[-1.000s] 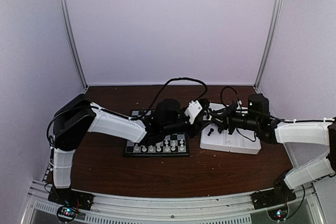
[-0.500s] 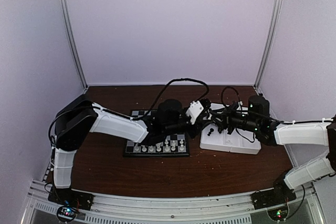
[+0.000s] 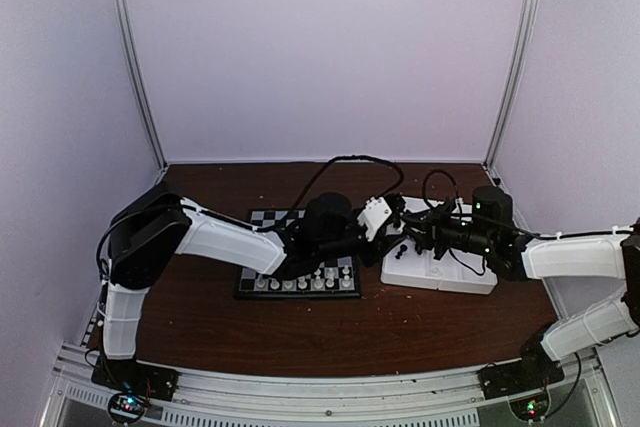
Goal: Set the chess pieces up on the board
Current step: Place the chess piece on the chessboard.
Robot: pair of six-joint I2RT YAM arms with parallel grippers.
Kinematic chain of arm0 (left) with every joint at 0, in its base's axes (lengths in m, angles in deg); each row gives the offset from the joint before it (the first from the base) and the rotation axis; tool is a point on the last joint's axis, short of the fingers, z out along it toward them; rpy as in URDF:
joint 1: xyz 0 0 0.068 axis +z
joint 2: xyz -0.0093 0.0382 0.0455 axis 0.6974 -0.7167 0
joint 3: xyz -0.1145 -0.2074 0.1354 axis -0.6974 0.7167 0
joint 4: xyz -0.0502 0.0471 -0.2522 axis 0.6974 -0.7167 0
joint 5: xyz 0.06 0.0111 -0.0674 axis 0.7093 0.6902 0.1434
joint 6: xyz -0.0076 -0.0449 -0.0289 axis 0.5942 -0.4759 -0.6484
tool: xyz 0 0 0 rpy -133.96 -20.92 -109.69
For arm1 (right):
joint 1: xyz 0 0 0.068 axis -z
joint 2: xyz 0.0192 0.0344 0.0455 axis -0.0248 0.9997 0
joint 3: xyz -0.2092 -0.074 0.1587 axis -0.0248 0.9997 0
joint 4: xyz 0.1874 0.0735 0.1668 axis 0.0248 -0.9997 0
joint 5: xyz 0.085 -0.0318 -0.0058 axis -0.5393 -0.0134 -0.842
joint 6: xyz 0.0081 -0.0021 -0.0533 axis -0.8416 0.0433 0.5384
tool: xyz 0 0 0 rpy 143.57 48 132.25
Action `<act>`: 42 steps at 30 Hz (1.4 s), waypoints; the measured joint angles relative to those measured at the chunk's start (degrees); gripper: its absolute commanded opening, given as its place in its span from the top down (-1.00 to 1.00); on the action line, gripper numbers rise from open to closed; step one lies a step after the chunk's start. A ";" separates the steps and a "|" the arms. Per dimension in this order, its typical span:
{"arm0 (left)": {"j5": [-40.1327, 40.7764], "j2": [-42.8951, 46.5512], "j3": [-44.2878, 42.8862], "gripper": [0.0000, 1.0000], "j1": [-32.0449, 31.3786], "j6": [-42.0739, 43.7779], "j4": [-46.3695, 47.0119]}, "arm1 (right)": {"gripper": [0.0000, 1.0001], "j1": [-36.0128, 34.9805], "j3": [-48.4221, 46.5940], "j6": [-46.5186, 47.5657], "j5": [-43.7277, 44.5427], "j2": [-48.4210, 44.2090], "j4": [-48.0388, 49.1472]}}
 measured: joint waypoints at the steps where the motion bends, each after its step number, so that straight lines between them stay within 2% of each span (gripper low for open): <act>1: 0.13 -0.02 0.00 0.17 -0.07 0.09 -0.02 | 0.65 -0.02 0.15 0.00 0.15 0.00 -0.02; 8: 0.85 -0.04 -0.72 0.53 -0.28 0.87 -0.15 | 0.63 -0.07 0.28 0.02 0.63 0.00 0.00; 14: 0.83 -0.04 -0.85 0.76 -0.44 1.14 -0.26 | 0.46 -0.09 0.44 0.04 1.14 0.00 0.00; 20: 0.85 -0.15 -1.09 0.90 -0.44 1.49 -0.31 | 0.18 -0.15 1.77 0.28 1.81 -0.11 -0.04; 23: 0.94 -0.46 -1.09 0.92 -0.48 1.53 -0.31 | -0.13 -0.15 2.45 0.66 2.43 -0.76 -0.50; 26: 1.11 -0.63 -1.09 0.96 -0.48 1.53 -0.31 | -0.34 -0.11 2.78 1.81 3.34 -2.56 -2.25; 29: 1.31 -0.66 -1.07 0.98 -0.48 1.51 -0.31 | -0.45 0.13 2.62 4.33 4.44 -5.84 -5.88; 36: 1.46 0.98 0.74 1.00 -0.48 1.07 -2.49 | -0.50 1.66 -3.48 16.44 6.88 -12.52 -21.94; 42: 3.89 7.87 1.33 1.00 -0.48 -3.23 -15.93 | -0.54 3.23 -11.37 29.07 8.68 -14.64 -35.23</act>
